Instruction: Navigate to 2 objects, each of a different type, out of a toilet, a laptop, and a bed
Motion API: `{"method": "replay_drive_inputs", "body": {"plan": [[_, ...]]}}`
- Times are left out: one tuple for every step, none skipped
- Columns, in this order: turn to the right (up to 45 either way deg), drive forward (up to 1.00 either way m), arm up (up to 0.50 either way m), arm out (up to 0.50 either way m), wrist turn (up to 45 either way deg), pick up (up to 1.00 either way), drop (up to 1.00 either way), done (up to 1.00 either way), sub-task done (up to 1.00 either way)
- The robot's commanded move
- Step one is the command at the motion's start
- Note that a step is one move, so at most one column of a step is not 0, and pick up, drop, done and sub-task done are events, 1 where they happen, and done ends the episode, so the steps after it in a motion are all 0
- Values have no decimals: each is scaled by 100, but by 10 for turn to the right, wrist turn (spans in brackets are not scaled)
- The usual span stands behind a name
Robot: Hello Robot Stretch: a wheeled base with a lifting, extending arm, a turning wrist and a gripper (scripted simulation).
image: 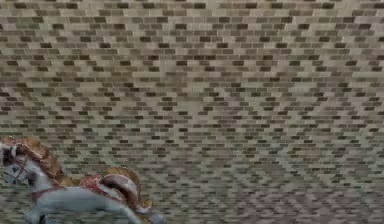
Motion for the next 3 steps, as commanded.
{"method": "replay_drive_inputs", "body": {"plan": [[-450,0,0,0,0,0,0,0,0],[-420,0,0,0,0,0,0,0,0],[0,100,0,0,0,0,0,0,0]]}}
